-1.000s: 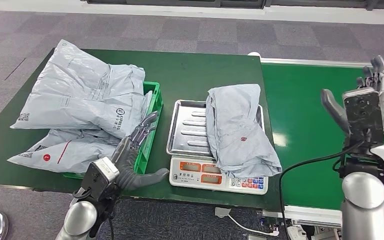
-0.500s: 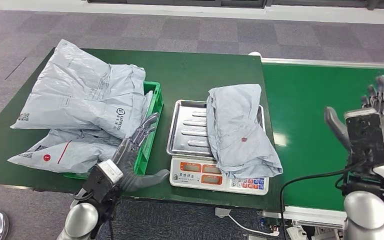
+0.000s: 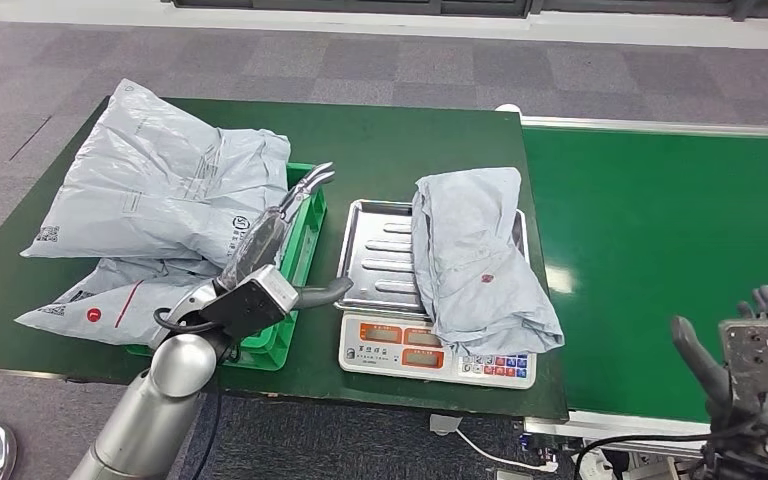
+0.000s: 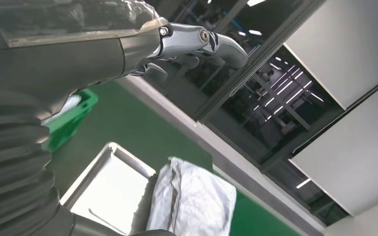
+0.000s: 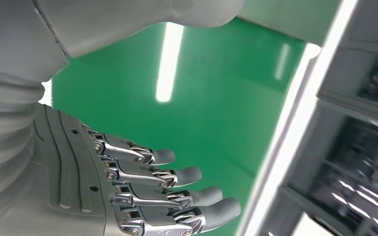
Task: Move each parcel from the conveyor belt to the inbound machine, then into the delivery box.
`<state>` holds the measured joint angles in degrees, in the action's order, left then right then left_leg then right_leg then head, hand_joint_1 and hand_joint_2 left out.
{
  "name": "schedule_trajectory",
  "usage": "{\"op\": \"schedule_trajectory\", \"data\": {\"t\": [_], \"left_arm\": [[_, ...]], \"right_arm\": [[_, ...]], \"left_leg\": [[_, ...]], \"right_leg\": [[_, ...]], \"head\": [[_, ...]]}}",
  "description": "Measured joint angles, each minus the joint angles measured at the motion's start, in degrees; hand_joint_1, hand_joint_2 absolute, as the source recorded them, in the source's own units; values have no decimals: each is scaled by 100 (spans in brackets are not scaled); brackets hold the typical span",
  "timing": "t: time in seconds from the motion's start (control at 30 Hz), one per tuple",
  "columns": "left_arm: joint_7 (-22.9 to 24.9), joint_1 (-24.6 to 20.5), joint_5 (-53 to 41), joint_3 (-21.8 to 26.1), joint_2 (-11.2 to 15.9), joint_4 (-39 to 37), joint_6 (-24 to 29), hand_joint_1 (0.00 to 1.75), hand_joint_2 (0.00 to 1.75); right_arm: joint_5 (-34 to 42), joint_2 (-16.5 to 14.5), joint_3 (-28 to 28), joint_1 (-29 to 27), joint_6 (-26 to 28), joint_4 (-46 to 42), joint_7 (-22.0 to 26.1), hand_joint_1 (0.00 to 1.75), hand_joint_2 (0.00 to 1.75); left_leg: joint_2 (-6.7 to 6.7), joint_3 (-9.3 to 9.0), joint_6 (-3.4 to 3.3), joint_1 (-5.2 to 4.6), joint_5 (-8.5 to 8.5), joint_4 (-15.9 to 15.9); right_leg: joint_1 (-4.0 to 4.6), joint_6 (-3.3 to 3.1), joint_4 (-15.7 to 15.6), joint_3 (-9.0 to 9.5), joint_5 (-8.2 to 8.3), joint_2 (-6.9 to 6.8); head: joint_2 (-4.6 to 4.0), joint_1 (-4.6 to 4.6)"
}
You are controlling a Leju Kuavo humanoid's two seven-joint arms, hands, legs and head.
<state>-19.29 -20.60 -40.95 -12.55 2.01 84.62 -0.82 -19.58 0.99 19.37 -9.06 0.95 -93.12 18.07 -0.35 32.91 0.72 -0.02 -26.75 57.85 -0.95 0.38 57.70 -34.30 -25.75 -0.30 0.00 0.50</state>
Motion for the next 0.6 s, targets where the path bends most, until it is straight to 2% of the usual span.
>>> {"op": "schedule_trajectory", "data": {"t": [0.27, 0.43, 0.6], "left_arm": [[-19, -747, -275, -453, 106, -649, 159, 0, 175], [-14, -1080, -197, -654, 128, -962, 205, 0, 175], [-46, -1324, -268, -922, 106, -1397, 445, 0, 175]], "right_arm": [[-180, -471, 271, -230, -541, -141, -20, 0, 175], [-52, -557, 296, -250, -767, -136, 48, 0, 175], [144, -568, 110, -251, -1329, -54, 81, 0, 175]], "left_leg": [[3, 2, 0, 0, 0, 0], [5, 1, 0, 0, 0, 0], [6, 2, 0, 0, 0, 0]], "right_leg": [[0, 0, 0, -3, 0, 5], [0, 0, 0, -3, 0, 13], [0, 0, 0, -3, 0, 14]], "head": [[0, 0], [0, 0], [0, 0]]}}
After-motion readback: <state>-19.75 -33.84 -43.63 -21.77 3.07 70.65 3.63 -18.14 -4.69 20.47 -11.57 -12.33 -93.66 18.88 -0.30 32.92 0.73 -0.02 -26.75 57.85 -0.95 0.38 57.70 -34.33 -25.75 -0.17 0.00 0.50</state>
